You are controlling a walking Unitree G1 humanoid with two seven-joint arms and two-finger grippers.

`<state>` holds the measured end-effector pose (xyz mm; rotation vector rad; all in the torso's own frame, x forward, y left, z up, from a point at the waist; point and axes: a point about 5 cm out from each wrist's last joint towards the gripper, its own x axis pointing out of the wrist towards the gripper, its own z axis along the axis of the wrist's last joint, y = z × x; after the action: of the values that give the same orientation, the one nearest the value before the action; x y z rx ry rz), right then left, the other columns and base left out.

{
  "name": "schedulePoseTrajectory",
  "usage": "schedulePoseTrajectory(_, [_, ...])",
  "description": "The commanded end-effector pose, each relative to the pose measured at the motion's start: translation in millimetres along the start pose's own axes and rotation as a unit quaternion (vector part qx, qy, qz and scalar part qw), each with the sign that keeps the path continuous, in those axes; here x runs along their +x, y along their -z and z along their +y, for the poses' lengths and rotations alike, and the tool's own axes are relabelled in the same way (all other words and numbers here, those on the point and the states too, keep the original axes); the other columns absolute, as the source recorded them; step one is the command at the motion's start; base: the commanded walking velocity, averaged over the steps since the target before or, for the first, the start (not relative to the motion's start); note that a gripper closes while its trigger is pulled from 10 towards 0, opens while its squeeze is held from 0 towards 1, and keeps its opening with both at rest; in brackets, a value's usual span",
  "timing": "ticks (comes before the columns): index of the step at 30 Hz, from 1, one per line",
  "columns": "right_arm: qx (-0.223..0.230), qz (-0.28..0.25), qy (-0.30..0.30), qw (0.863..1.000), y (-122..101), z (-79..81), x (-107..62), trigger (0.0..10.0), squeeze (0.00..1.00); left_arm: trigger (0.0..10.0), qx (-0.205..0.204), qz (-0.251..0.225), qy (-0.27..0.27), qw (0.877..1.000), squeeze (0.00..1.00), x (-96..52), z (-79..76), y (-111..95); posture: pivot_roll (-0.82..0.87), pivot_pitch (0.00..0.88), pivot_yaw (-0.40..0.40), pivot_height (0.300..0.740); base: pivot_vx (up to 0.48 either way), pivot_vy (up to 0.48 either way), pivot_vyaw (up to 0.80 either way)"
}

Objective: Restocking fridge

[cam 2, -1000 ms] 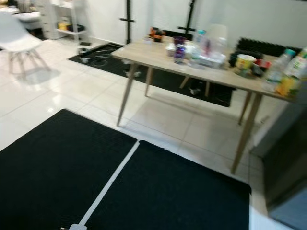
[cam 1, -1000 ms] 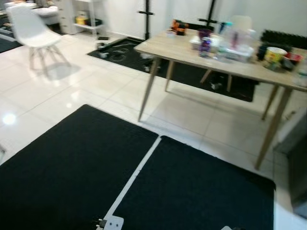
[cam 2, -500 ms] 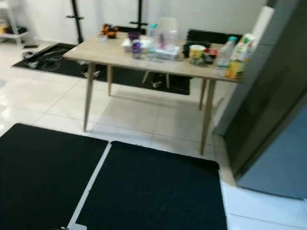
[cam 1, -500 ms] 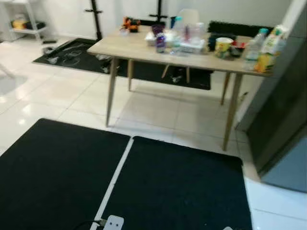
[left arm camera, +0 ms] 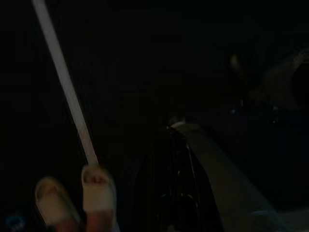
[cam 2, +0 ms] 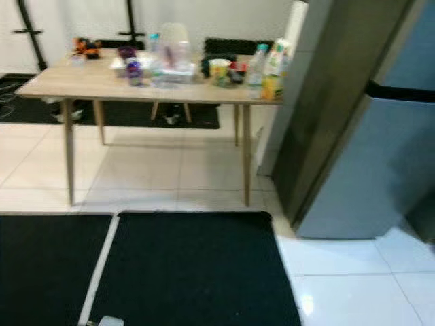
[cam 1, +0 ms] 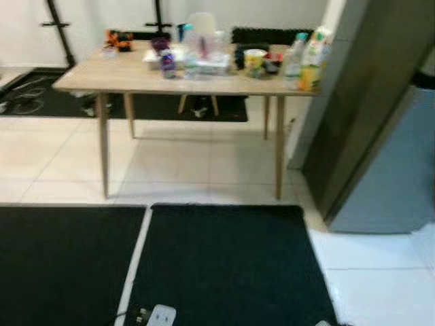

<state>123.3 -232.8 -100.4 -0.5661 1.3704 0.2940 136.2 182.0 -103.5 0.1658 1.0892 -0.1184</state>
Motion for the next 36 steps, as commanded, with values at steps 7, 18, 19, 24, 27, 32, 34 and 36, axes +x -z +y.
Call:
schedulePoseTrajectory(7, [0.003, -0.022, 0.006, 1.000, -4.8, -0.1, -0.1, 10.0, 0.00, 10.0, 0.009, 0.022, 0.005, 1.000, 0.00, -1.9, 0.8, 11.4, -0.06, 0.000, -0.033, 0.740, 0.000, 0.000, -0.55])
schedulePoseTrajectory(18, [-0.004, -0.023, 0.005, 1.000, -4.2, 0.3, 0.0, 10.0, 0.00, 10.0, 0.022, 0.029, 0.004, 0.999, 0.00, -2.1, 2.4, 12.4, -0.06, 0.000, -0.037, 0.740, 0.328, 0.000, 0.00])
schedulePoseTrajectory(19, [-0.004, -0.023, 0.005, 1.000, -4.3, 0.5, 0.0, 10.0, 0.00, 10.0, 0.022, 0.029, 0.004, 0.999, 0.00, -2.0, 2.3, 12.3, -0.06, 0.000, -0.037, 0.740, 0.386, 0.000, 0.00])
schedulePoseTrajectory(24, [-0.005, -0.026, 0.004, 1.000, -6.6, 1.5, 0.1, 10.0, 0.00, 10.0, 0.025, 0.028, 0.005, 0.999, 0.00, -1.7, 1.5, 11.2, -0.06, 0.000, -0.038, 0.740, 0.384, 0.000, 0.00])
schedulePoseTrajectory(27, [-0.005, -0.027, 0.003, 1.000, -8.3, 2.0, 0.1, 10.0, 0.00, 10.0, 0.025, 0.027, 0.005, 0.999, 0.00, -1.7, 1.3, 11.0, -0.06, 0.000, -0.038, 0.740, 0.381, 0.000, 0.00])
schedulePoseTrajectory(32, [-0.006, -0.031, 0.002, 0.999, -14.0, 3.3, -0.1, 10.0, 0.00, 10.0, 0.025, 0.027, 0.006, 0.999, 0.00, -1.6, 0.9, 10.6, -0.06, 0.000, -0.038, 0.740, 0.386, 0.000, 0.00])
schedulePoseTrajectory(34, [-0.006, -0.034, 0.002, 0.999, -17.2, 4.5, -0.1, 10.0, 0.00, 10.0, 0.025, 0.027, 0.007, 0.999, 0.00, -1.5, 0.5, 10.5, -0.06, 0.000, -0.038, 0.740, 0.386, 0.000, 0.00])
schedulePoseTrajectory(36, [-0.006, -0.034, 0.002, 0.999, -18.3, 4.8, -0.2, 10.0, 0.00, 10.0, 0.025, 0.027, 0.007, 0.999, 0.00, -1.5, 0.4, 10.5, -0.06, 0.000, -0.038, 0.740, 0.386, 0.000, 0.00])
